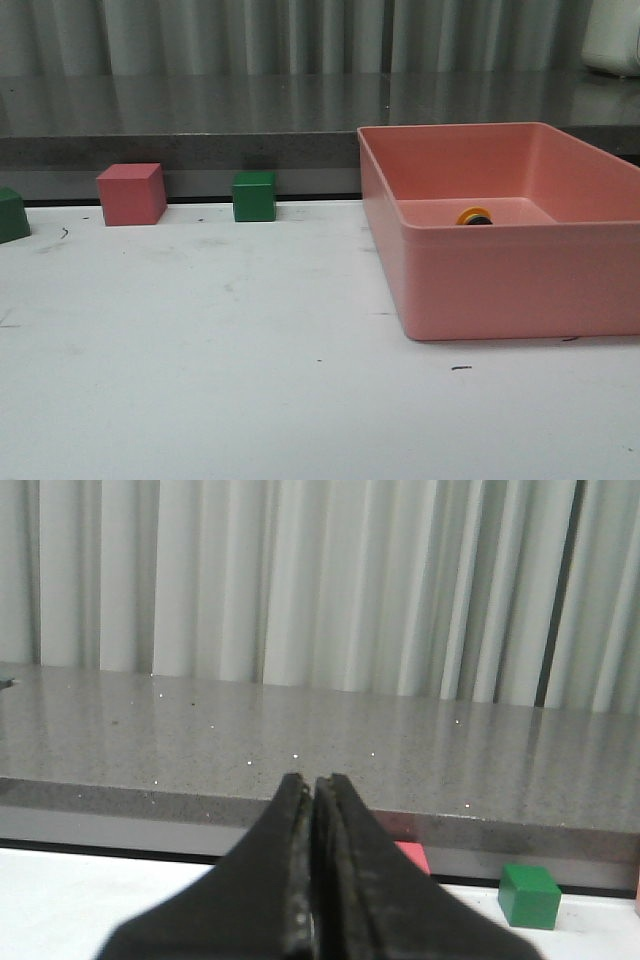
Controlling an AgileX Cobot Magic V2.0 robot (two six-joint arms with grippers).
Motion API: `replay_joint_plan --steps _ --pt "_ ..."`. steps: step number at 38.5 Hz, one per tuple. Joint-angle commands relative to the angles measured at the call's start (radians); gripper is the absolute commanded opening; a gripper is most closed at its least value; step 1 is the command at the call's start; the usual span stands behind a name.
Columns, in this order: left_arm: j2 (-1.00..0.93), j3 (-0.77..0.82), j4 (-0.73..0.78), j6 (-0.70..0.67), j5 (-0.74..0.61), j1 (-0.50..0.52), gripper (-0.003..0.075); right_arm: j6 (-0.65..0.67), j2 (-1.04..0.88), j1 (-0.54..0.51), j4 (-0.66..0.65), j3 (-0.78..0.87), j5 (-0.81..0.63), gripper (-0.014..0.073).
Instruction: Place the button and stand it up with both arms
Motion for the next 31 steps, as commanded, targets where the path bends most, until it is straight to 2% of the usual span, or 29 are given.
replay_joint_plan --steps 1,7,12,16,20,22,25,28,30,31 --pt "0.114 -0.080 0.005 -0.010 -0.060 0.001 -0.0020 -0.006 0.132 -0.006 -0.017 -0.096 -0.053 -0.0062" --pt "0.207 -0.111 0.005 -0.010 -0.079 0.001 -0.0020 -0.006 0.277 -0.005 -0.017 -0.167 -0.057 -0.0062" --pt "0.225 -0.111 0.005 -0.010 -0.088 0.001 -0.0020 -0.006 0.315 -0.005 -0.017 -0.177 -0.087 -0.0060" --pt "0.227 -0.111 0.005 -0.010 -0.086 0.001 0.0006 -0.006 0.317 -0.005 -0.017 -0.177 -0.089 -0.0014" --pt "0.227 -0.111 0.005 -0.010 -0.086 0.001 0.0150 -0.006 0.317 -0.005 -0.017 -0.177 -0.085 0.0127" --pt "0.227 -0.111 0.005 -0.010 -0.086 0.001 0.0258 -0.006 0.317 -0.005 -0.017 -0.177 -0.085 0.0226" --pt "0.227 -0.111 0.005 -0.010 -0.086 0.001 0.0494 -0.006 0.317 -0.005 -0.017 -0.177 -0.085 0.0414" --pt "0.227 -0.111 0.005 -0.010 -0.086 0.001 0.0660 -0.006 0.317 -0.005 -0.017 -0.177 -0.085 0.0580" --pt "0.227 -0.108 0.005 -0.010 -0.095 0.001 0.0705 -0.006 0.318 -0.005 -0.017 -0.177 -0.087 0.0639" --pt "0.227 -0.106 0.005 -0.010 -0.103 0.001 0.0692 -0.006 0.319 -0.005 -0.017 -0.177 -0.089 0.0664"
